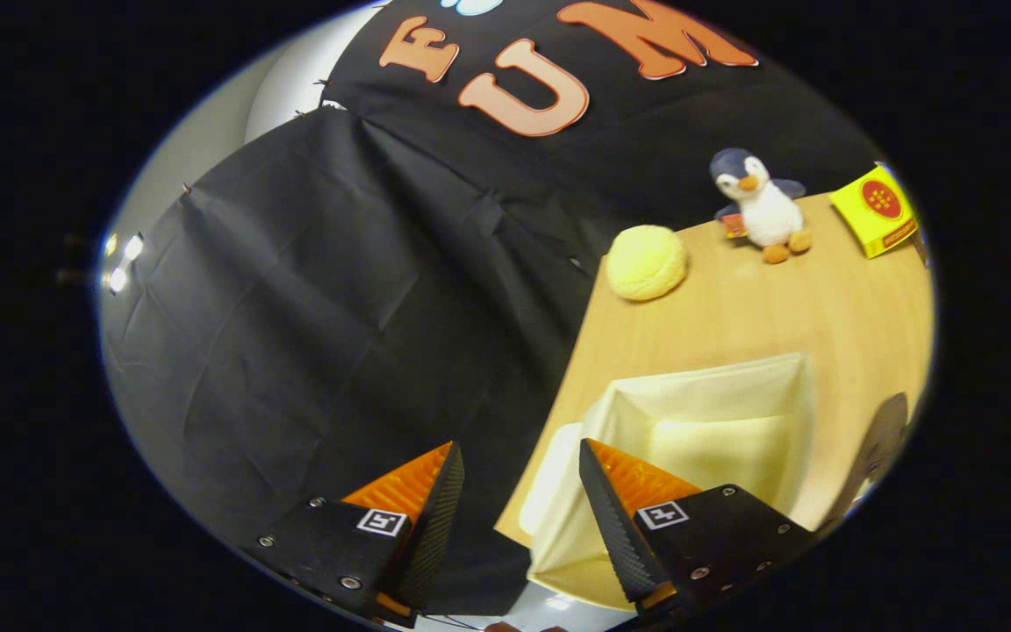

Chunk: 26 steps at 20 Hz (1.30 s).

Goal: Open the storage box then place both shoes into the box .Put the left shoe in first, then the right shoe, with the right side of both shoes facing outward in a uniform manner.

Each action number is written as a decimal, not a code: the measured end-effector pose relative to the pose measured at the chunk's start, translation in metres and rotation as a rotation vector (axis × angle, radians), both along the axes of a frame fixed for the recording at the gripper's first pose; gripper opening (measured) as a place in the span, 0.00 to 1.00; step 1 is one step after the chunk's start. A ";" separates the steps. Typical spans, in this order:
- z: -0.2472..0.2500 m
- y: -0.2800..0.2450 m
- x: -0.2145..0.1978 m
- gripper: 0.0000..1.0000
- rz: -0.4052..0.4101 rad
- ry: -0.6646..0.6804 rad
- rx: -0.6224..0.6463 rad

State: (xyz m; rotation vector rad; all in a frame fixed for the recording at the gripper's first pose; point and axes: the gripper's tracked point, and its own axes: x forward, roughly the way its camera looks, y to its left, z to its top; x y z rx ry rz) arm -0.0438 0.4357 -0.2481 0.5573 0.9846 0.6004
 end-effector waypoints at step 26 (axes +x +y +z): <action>-0.222 -0.318 -0.075 0.56 -0.070 0.049 -0.746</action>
